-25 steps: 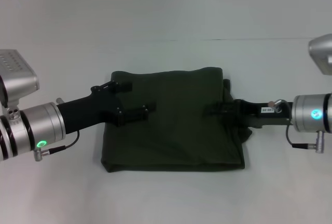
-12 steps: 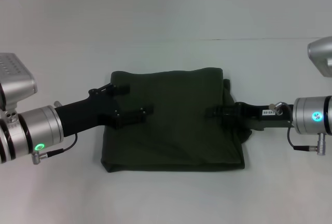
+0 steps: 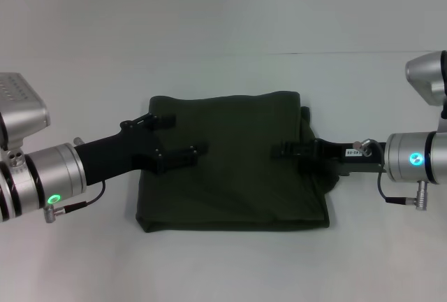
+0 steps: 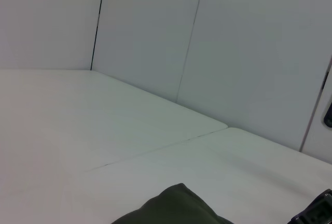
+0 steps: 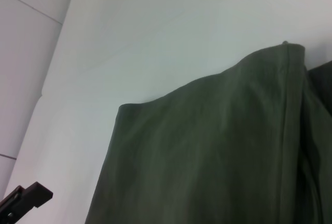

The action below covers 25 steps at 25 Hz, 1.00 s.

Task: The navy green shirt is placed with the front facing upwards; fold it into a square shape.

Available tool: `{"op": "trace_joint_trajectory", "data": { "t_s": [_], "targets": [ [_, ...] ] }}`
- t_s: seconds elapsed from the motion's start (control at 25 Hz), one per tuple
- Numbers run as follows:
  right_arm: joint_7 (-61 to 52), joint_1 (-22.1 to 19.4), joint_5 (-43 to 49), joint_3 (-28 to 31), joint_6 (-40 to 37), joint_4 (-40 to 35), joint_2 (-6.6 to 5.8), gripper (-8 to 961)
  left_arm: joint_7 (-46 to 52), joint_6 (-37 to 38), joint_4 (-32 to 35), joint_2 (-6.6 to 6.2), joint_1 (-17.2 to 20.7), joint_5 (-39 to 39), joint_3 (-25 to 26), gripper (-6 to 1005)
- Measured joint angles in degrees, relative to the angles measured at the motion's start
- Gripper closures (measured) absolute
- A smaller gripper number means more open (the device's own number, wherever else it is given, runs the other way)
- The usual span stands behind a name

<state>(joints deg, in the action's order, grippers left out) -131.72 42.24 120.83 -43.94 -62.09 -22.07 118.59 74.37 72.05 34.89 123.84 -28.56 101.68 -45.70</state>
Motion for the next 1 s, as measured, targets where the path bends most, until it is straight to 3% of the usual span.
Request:
{"op": "trace_joint_trajectory", "data": {
  "t_s": [0.8, 1.0],
  "targets": [
    [3.1, -1.5, -4.0, 1.0, -1.1, 0.0, -0.12, 212, 0.2, -0.1, -0.2, 0.00, 0.0, 0.0, 0.0, 63],
    [3.1, -1.7, -3.9, 0.7, -0.9, 0.1, -0.10, 335, 0.2, -0.1, -0.2, 0.00, 0.0, 0.0, 0.0, 63]
  ]
}}
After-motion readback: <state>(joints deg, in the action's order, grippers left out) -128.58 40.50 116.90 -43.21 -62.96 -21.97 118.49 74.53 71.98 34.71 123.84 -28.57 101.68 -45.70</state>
